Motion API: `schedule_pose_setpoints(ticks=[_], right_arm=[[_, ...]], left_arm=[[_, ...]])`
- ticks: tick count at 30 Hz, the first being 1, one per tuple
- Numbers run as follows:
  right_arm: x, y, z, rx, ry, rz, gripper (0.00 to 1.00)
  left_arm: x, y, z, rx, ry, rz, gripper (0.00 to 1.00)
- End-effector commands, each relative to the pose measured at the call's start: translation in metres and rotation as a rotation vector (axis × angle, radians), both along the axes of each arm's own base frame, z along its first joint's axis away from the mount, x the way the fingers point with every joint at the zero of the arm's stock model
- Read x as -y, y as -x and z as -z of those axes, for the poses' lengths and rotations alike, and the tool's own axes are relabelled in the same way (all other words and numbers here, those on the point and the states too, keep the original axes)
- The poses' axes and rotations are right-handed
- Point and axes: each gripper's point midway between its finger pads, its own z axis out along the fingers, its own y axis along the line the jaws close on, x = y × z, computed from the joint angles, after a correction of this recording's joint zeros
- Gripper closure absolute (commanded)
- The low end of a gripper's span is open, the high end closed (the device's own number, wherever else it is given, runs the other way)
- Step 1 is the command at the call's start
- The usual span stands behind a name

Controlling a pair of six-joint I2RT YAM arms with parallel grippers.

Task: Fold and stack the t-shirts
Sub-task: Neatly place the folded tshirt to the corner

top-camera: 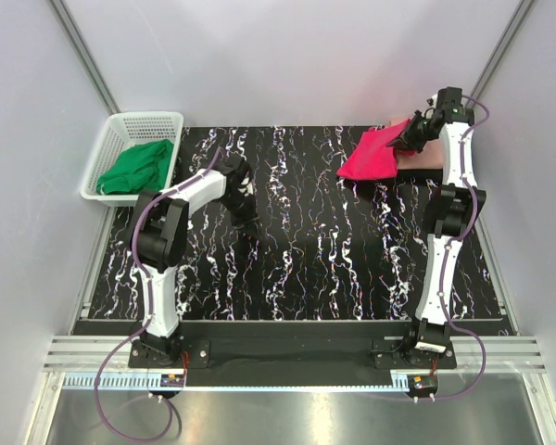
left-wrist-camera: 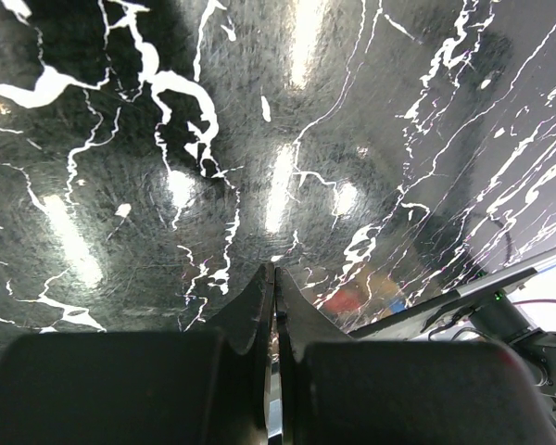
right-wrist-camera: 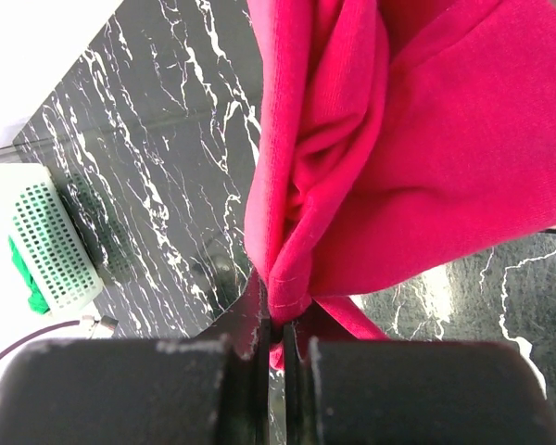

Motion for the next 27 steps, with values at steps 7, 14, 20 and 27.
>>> schedule_pose_setpoints(ticks=[7, 14, 20, 27], right_arm=[[0.025, -0.010, -0.059, 0.157, 0.090, 0.052, 1.00], [0.042, -0.017, -0.080, 0.219, 0.073, 0.104, 1.00], [0.060, -0.014, -0.081, 0.208, 0.119, 0.151, 1.00], [0.087, -0.011, -0.084, 0.202, 0.159, 0.221, 1.00]], left_arm=[[0.013, -0.011, -0.013, 0.034, 0.048, -0.001, 0.96], [0.016, -0.011, -0.012, 0.029, 0.046, -0.002, 0.96], [0.022, -0.012, -0.012, 0.030, 0.050, 0.003, 0.96], [0.029, -0.014, -0.012, 0.027, 0.054, 0.005, 0.96]])
